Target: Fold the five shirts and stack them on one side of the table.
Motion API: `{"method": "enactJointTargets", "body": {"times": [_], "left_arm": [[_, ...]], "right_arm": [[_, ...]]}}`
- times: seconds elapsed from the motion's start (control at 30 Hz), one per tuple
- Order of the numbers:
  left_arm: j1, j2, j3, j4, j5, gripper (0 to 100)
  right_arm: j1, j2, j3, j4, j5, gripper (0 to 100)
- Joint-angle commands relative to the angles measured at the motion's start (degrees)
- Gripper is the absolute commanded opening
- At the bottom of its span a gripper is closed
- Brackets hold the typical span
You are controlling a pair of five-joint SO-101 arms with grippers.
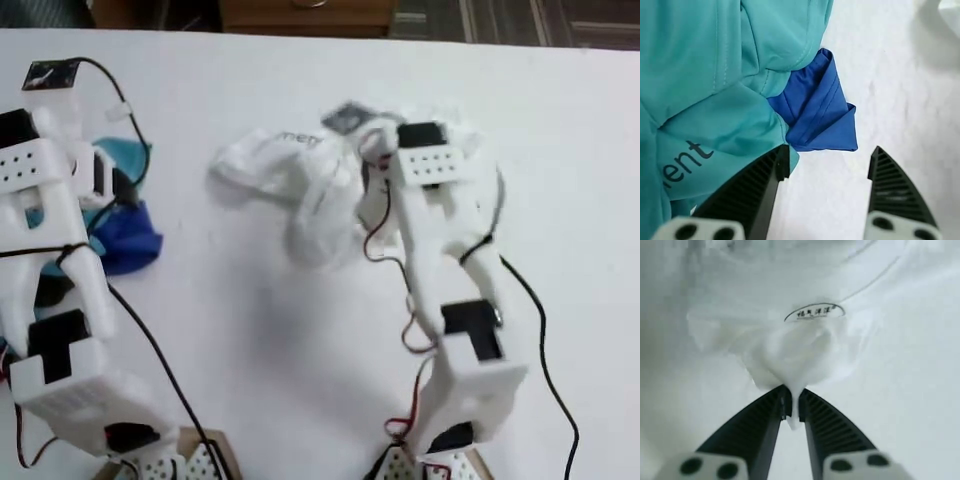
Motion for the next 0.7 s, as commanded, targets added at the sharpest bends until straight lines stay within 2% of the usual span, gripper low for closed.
{"method": "enactJointTargets", "body": {"times": [0.0, 0.13, 0.23, 0.5, 0.67], "left_arm": [[-0.5, -0.5, -0.1, -0.7, 0.0, 27], [-0.4, -0.5, -0.1, -0.4, 0.1, 27], [-0.3, -0.5, -0.1, -0.4, 0.1, 27], [0.4, -0.5, -0.1, 1.6, 0.0, 27], [5.0, -0.5, -0.1, 4.5, -0.2, 27]], "right_arm": [[-1.6, -10.2, -7.2, 3.5, -0.1, 1.9], [-4.2, -16.7, -13.7, 5.8, -0.2, 1.9], [-3.9, -20.2, -20.6, 5.8, -3.6, 1.9], [4.5, -21.8, -40.0, 5.3, -18.6, 1.9], [5.9, -21.8, -46.4, 5.3, -21.5, 1.9]]}}
